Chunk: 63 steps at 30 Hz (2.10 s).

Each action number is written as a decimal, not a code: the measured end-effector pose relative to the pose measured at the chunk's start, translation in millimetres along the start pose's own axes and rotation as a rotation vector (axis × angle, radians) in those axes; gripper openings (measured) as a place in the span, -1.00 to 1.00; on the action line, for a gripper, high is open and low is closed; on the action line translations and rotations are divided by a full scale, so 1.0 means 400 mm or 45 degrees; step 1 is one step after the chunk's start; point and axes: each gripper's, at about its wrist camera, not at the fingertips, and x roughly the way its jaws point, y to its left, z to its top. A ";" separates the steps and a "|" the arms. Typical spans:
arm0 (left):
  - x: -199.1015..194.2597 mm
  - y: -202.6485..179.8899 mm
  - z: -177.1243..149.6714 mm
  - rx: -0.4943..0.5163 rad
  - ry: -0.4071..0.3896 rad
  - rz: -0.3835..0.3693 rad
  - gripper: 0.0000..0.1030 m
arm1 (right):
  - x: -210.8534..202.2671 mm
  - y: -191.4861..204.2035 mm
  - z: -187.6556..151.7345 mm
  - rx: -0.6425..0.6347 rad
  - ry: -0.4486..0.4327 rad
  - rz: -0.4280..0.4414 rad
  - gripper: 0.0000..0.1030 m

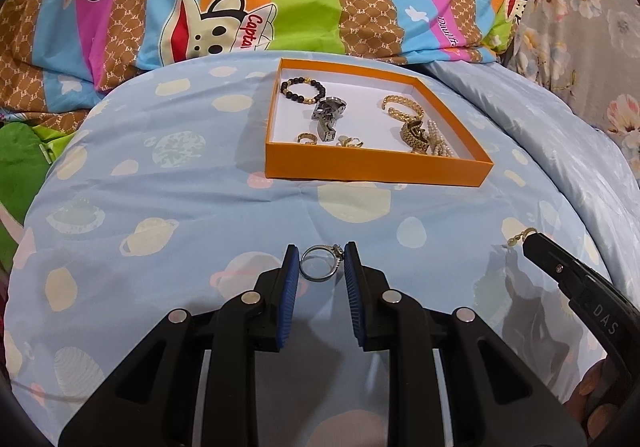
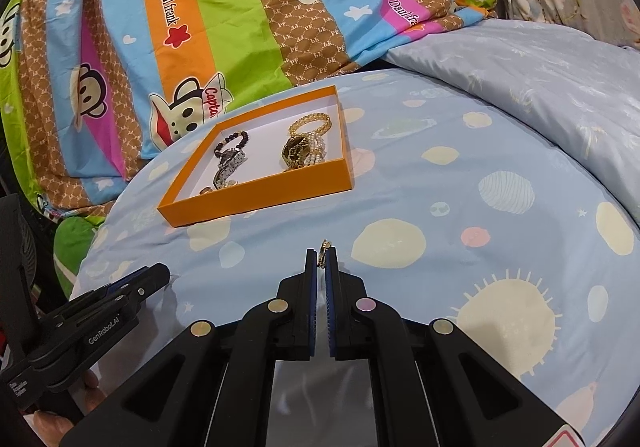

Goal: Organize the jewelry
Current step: 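Grasp the silver ring with the left tool while the right holds the stud earring, then carry the silver ring with the left tool while the right carries the stud earring into the box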

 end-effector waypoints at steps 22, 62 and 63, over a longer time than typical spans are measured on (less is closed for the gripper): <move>0.021 -0.017 0.094 0.037 -0.070 0.015 -0.57 | 0.041 0.037 0.063 -0.066 -0.045 0.019 -0.93; 0.216 -0.012 0.295 0.067 -0.202 0.106 -0.57 | 0.266 0.113 0.265 -0.154 -0.128 0.046 -0.93; 0.217 -0.011 0.294 0.066 -0.201 0.107 -0.57 | 0.268 0.113 0.265 -0.153 -0.125 0.047 -0.93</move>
